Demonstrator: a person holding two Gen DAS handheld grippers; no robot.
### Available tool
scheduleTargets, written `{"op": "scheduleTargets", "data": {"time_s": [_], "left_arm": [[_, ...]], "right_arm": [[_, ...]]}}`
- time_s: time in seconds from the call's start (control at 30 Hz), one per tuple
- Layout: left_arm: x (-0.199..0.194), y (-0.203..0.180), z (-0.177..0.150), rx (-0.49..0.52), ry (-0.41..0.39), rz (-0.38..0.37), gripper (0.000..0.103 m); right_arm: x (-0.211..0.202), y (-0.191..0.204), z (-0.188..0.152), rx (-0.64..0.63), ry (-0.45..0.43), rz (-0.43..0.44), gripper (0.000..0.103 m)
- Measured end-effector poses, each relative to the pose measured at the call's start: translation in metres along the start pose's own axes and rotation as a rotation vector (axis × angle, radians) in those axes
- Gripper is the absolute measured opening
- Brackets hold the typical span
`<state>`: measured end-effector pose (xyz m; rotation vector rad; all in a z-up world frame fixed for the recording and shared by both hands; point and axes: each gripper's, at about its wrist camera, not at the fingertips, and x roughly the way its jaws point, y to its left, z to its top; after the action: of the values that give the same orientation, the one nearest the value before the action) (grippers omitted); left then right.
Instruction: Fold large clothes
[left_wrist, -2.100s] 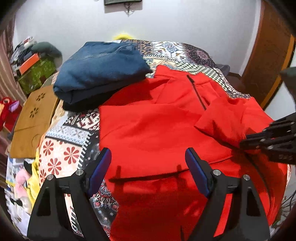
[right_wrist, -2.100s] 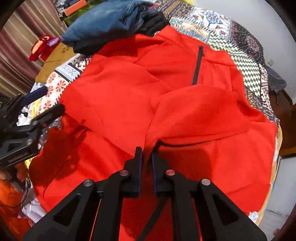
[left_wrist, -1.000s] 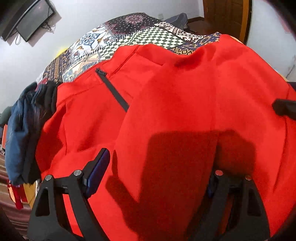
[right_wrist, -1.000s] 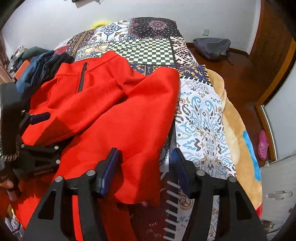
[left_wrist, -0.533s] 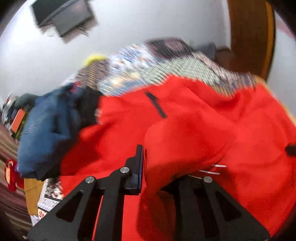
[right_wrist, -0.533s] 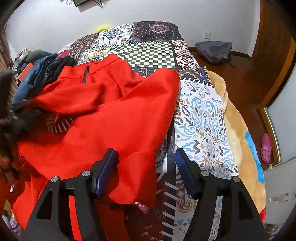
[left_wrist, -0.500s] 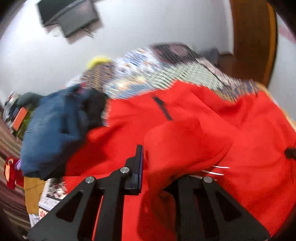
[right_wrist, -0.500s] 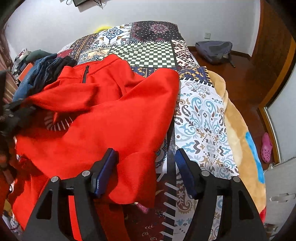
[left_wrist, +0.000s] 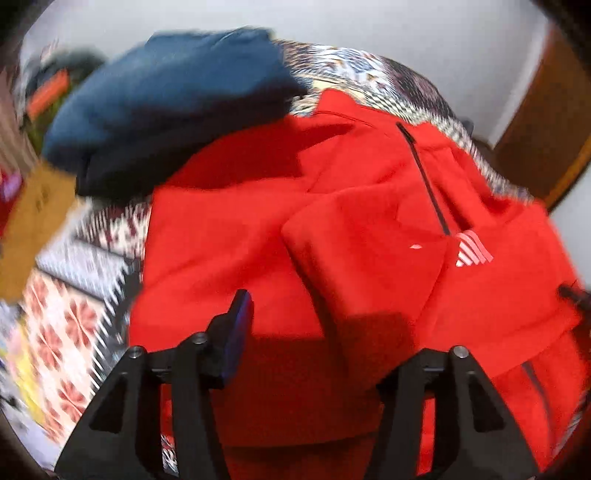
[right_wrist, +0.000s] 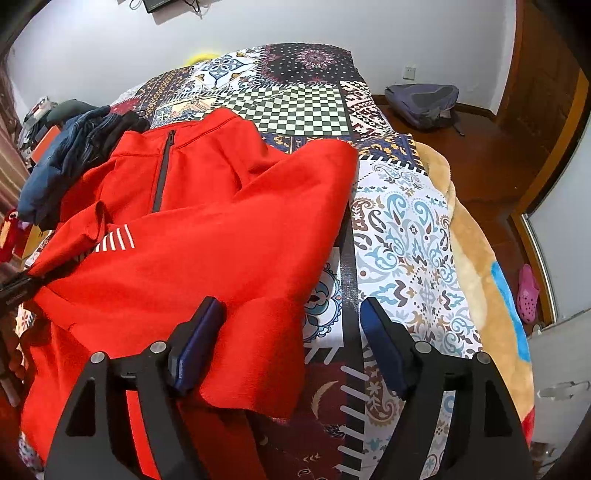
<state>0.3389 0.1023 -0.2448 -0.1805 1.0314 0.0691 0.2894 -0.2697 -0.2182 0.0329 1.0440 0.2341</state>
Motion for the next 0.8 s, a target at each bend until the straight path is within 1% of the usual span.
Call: {"op": "scheduleTargets", "data": {"time_s": [0.07,0.17,0.23,0.27,0.3,0.33,0.4,0.53,0.57,0.6,0.67,0.7,0.73,0.8], "left_arm": [[-0.007,0.014,-0.001,-0.052,-0.004,-0.038,0.055],[-0.019,0.034,-0.002,-0.13,-0.013,-0.126,0.055],[-0.025,0.048,-0.004,-0.182,-0.018,-0.169,0.055],[-0.028,0.058,-0.006,-0.223,-0.021,-0.21,0.055],[-0.029,0.064,-0.002,-0.242,-0.028,-0.218,0.055],[-0.031,0.067,-0.003,-0.245,-0.036,-0.2,0.055],[-0.034,0.072,-0.004,-0.217,-0.051,-0.133,0.055],[-0.037,0.071,-0.013,-0.156,-0.045,-0.066,0.055],[-0.036,0.072,-0.015,-0.144,-0.034,-0.059,0.055],[-0.034,0.075,-0.019,-0.136,-0.019,-0.069,0.053],[-0.026,0.077,-0.024,-0.147,0.022,-0.125,0.052],[-0.026,0.078,-0.028,-0.149,0.032,-0.128,0.05],[-0.025,0.077,-0.03,-0.144,0.037,-0.115,0.05],[-0.028,0.072,-0.03,-0.112,0.027,-0.045,0.05]], "right_arm": [[0.001,0.003,0.0,-0.01,-0.002,-0.003,0.082],[0.002,0.007,-0.001,-0.025,-0.008,-0.018,0.082],[0.002,0.007,-0.002,-0.029,-0.01,-0.022,0.082],[0.002,0.007,-0.002,-0.028,-0.01,-0.022,0.082],[0.002,0.007,-0.002,-0.026,-0.01,-0.024,0.082],[0.002,0.007,-0.002,-0.025,-0.01,-0.026,0.082],[0.002,0.009,-0.002,-0.024,-0.009,-0.034,0.082],[0.002,0.011,-0.003,-0.02,-0.006,-0.051,0.082],[0.002,0.011,-0.003,-0.017,-0.005,-0.052,0.082],[0.002,0.011,-0.003,-0.013,-0.005,-0.054,0.082],[0.001,0.011,-0.003,-0.005,-0.003,-0.059,0.083],[0.001,0.011,-0.003,-0.001,-0.001,-0.061,0.083],[0.001,0.011,-0.003,0.005,0.003,-0.064,0.082],[-0.001,0.012,-0.001,0.011,0.014,-0.067,0.082]]}}
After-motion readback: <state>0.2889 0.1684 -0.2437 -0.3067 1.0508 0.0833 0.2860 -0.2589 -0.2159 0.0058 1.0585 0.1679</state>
